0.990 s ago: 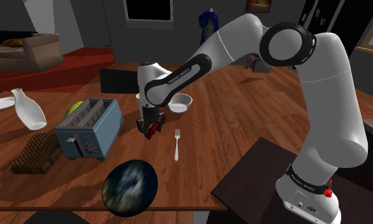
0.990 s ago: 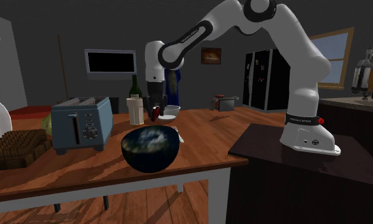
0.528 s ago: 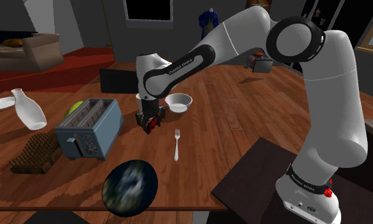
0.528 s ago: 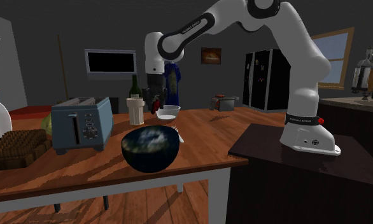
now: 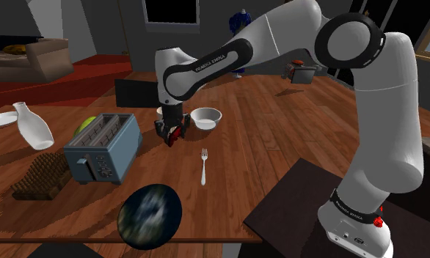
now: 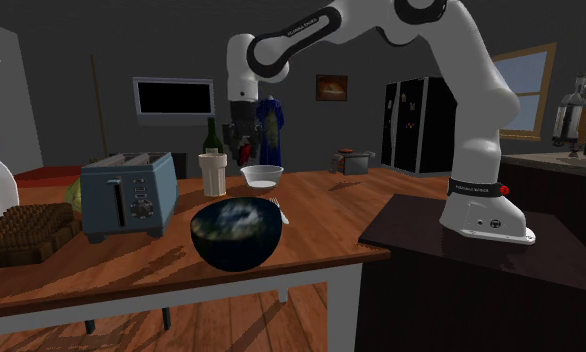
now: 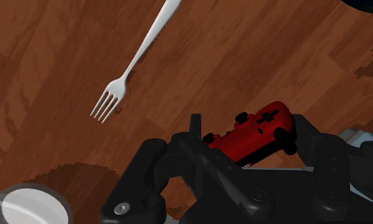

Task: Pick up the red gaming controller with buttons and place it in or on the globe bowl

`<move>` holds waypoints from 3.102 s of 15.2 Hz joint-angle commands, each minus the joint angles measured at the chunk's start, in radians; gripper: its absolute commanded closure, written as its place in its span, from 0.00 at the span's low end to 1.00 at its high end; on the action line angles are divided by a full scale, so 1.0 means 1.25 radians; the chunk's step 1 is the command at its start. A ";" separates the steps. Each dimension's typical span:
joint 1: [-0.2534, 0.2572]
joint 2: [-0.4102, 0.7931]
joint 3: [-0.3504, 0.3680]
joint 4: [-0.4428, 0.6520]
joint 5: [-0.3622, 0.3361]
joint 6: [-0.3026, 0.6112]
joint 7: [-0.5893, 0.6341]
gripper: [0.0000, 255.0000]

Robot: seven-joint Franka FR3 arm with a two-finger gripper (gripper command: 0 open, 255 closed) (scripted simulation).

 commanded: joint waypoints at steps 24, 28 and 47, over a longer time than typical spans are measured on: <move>0.192 -0.079 0.092 -0.065 -0.011 -0.009 0.291 1.00; 0.194 -0.062 0.088 -0.085 -0.019 0.028 0.296 1.00; 0.202 -0.016 0.077 -0.119 -0.041 0.105 0.307 0.00</move>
